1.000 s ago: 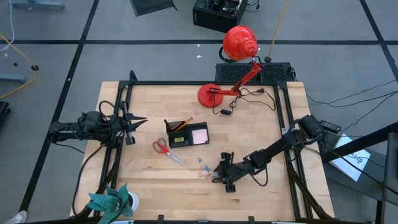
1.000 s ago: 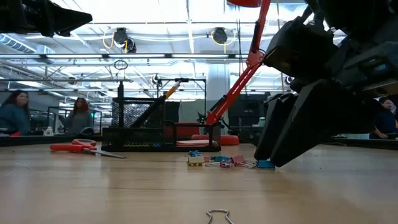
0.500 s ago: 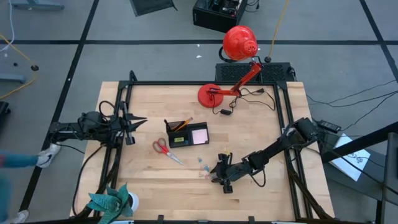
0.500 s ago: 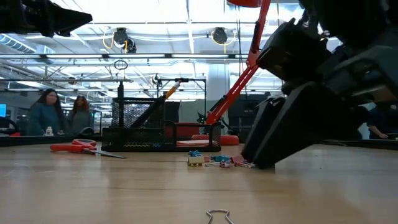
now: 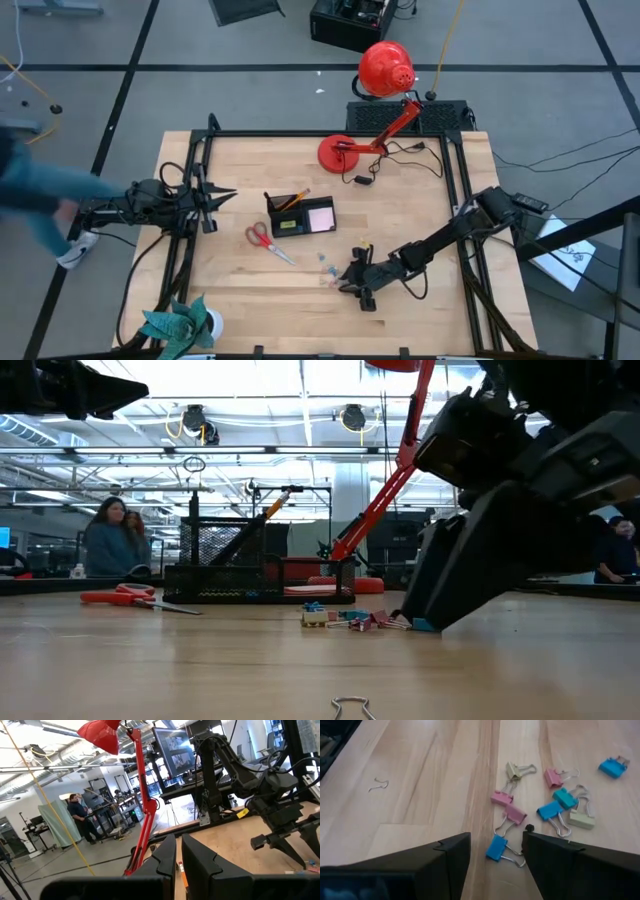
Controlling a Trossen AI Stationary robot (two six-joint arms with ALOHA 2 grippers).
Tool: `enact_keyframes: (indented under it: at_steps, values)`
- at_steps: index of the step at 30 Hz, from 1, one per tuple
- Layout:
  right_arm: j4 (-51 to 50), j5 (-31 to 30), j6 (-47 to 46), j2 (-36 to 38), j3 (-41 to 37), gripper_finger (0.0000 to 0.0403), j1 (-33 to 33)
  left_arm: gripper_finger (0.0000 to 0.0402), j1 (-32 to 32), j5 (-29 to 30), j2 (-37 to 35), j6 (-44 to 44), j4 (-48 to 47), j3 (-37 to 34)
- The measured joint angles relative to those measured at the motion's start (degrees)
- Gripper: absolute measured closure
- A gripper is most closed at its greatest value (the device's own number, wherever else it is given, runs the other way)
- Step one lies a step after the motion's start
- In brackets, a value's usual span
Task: Pick and place office supplies into organizer
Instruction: Put the blue binder clip into the mesh desk organizer
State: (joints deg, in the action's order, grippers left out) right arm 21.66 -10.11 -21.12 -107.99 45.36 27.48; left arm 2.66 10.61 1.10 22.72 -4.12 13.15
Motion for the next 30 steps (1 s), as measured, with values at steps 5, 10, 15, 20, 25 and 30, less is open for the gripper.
enact_keyframes:
  at_steps: [5,10,15,20,25,30]
  values:
    - [-1.6,0.7,-3.1,0.1,0.0,0.0232,0.8,0.0366,0.0,0.0,0.0,0.0,0.0,0.0]
    - [-1.7,0.9,-4.1,0.1,-0.1,0.0232,1.1,0.0366,0.0,0.0,0.0,0.0,0.0,0.0]
    - [-1.8,2.0,-5.4,0.1,-0.1,0.0232,1.9,0.0366,0.0,0.0,0.0,0.0,0.0,0.0]
    - [-1.8,3.7,-8.3,0.1,-0.1,0.0232,3.6,0.0366,0.0,0.0,0.0,0.0,0.0,0.0]
    - [-1.4,2.7,-8.2,0.0,-0.1,0.0232,4.8,0.0366,0.0,0.0,0.0,-0.3,-0.1,0.0]
    - [0.7,2.7,-7.7,0.0,-0.2,0.0232,4.8,0.0366,0.0,0.0,0.0,-0.4,-0.2,0.0]
